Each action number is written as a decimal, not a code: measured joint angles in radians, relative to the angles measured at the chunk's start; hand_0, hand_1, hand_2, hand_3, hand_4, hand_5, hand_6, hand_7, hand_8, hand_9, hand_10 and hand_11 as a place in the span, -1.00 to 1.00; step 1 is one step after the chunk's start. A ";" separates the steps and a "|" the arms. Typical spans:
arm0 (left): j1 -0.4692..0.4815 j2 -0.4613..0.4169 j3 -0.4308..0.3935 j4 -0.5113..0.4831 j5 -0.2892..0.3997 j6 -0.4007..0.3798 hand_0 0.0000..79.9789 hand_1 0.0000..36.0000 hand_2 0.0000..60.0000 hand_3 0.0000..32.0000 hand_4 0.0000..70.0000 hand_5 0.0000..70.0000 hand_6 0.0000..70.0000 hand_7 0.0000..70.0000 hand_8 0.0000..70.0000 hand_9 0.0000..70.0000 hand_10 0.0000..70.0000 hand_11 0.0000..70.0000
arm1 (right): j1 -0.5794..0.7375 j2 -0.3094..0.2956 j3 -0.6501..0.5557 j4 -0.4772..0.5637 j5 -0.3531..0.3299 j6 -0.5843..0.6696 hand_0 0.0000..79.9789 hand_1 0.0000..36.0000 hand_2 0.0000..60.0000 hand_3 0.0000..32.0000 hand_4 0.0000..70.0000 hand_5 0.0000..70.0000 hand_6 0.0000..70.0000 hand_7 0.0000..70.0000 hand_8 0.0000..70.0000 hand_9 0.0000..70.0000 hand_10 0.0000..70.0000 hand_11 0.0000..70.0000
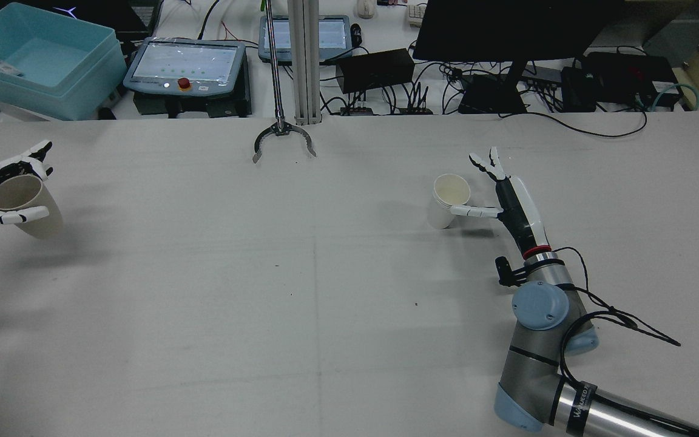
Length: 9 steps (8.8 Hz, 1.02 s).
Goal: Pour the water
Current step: 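Reach the right hand to the standing beige cup and grasp it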
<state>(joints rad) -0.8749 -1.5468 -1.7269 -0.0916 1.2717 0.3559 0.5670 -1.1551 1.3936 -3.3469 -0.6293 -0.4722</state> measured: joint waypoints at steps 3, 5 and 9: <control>0.000 0.017 0.001 -0.014 -0.001 0.000 0.22 1.00 1.00 -1.00 -0.26 0.76 -0.96 -0.81 -0.95 -0.93 -0.87 -0.73 | -0.032 0.027 -0.012 0.001 0.000 -0.013 0.07 -0.52 -0.81 -1.00 -0.83 -0.90 -0.95 -0.95 -0.95 -0.97 -0.98 -0.94; -0.001 0.029 0.002 -0.025 -0.001 0.000 0.22 1.00 1.00 -1.00 -0.26 0.75 -0.96 -0.81 -0.95 -0.93 -0.87 -0.73 | -0.049 0.046 -0.011 0.001 0.000 -0.019 0.11 -0.48 -0.72 -1.00 -0.73 -0.73 -0.78 -0.51 -0.89 -0.79 -0.87 -0.78; 0.000 0.038 0.008 -0.043 -0.002 0.000 0.22 1.00 1.00 -1.00 -0.26 0.73 -0.96 -0.81 -0.95 -0.93 -0.87 -0.73 | -0.057 0.067 -0.007 0.000 0.003 -0.022 0.07 -0.65 0.00 -1.00 -0.39 1.00 0.89 1.00 0.72 1.00 0.19 0.67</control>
<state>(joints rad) -0.8750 -1.5085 -1.7186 -0.1342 1.2702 0.3559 0.5097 -1.0885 1.3863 -3.3471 -0.6267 -0.4938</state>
